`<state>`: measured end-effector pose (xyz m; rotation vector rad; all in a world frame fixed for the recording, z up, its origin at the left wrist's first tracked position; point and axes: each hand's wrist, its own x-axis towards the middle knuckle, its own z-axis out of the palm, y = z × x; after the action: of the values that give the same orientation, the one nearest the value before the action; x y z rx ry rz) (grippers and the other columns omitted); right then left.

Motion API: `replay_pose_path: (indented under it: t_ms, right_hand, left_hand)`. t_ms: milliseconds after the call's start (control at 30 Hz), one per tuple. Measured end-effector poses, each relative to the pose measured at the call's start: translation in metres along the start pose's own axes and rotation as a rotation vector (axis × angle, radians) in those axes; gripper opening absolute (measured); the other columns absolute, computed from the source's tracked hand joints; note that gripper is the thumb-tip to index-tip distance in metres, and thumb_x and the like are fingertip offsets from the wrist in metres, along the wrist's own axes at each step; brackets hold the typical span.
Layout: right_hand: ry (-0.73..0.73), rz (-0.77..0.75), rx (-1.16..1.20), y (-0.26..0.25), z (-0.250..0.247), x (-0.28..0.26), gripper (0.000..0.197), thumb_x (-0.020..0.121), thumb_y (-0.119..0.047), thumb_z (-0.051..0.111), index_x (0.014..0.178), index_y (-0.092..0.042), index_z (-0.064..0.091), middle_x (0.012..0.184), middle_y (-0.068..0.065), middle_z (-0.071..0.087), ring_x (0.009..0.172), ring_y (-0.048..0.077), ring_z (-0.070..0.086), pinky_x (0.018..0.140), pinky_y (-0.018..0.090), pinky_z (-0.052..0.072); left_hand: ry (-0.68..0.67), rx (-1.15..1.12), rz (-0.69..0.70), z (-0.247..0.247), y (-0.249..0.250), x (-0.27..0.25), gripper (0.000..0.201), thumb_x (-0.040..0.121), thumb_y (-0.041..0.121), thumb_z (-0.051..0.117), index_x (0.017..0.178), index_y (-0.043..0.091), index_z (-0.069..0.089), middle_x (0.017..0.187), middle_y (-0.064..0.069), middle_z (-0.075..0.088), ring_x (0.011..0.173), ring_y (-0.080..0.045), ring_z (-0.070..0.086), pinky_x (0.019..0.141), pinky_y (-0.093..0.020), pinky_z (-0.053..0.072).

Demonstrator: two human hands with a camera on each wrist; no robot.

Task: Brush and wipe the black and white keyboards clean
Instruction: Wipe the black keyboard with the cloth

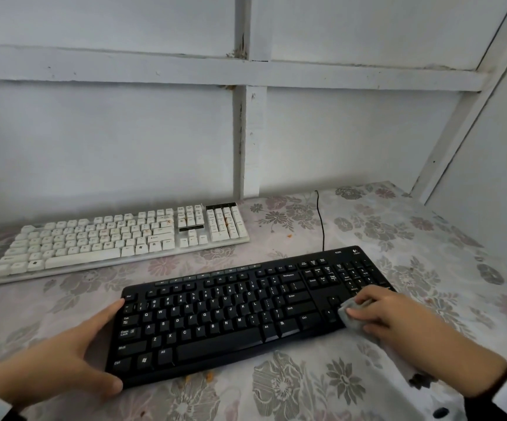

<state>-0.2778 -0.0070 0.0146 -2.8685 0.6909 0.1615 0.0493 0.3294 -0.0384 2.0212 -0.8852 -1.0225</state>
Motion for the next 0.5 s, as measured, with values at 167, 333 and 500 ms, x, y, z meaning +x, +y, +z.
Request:
replay_pose_path:
  t_ms: [167,333,500]
  right_hand:
    - [0.039,0.111,-0.032,0.037,-0.009,-0.009,0.017,0.091,-0.027,0.059,0.100,-0.027,0.073,0.099,-0.018,0.053,0.084,-0.001,0.051,0.069,0.010,0.037]
    - [0.063,0.198,-0.003,0.050,-0.019,-0.009,0.015,0.089,-0.024,0.063,0.097,-0.024,0.075,0.097,-0.010,0.058,0.084,0.005,0.052,0.072,0.013,0.036]
    - [0.031,0.034,0.096,0.000,-0.023,0.003,0.017,0.091,-0.028,0.059,0.102,-0.032,0.072,0.106,-0.017,0.056,0.093,-0.004,0.051,0.081,0.009,0.037]
  left_hand:
    - [-0.010,-0.015,0.008,0.001,0.003,0.000,0.124,0.015,0.043,0.095,0.116,0.056,0.025,0.128,0.028,0.043,0.114,0.010,0.045,0.091,-0.014,0.038]
    - [0.004,0.029,0.011,0.002,0.002,0.000,0.126,0.015,0.047,0.094,0.118,0.056,0.022,0.130,0.028,0.040,0.122,0.001,0.042,0.103,-0.021,0.033]
    - [0.019,0.037,0.012,0.000,-0.004,0.001,0.125,0.018,0.043,0.096,0.118,0.057,0.023,0.137,0.021,0.040,0.130,-0.004,0.038,0.114,-0.030,0.026]
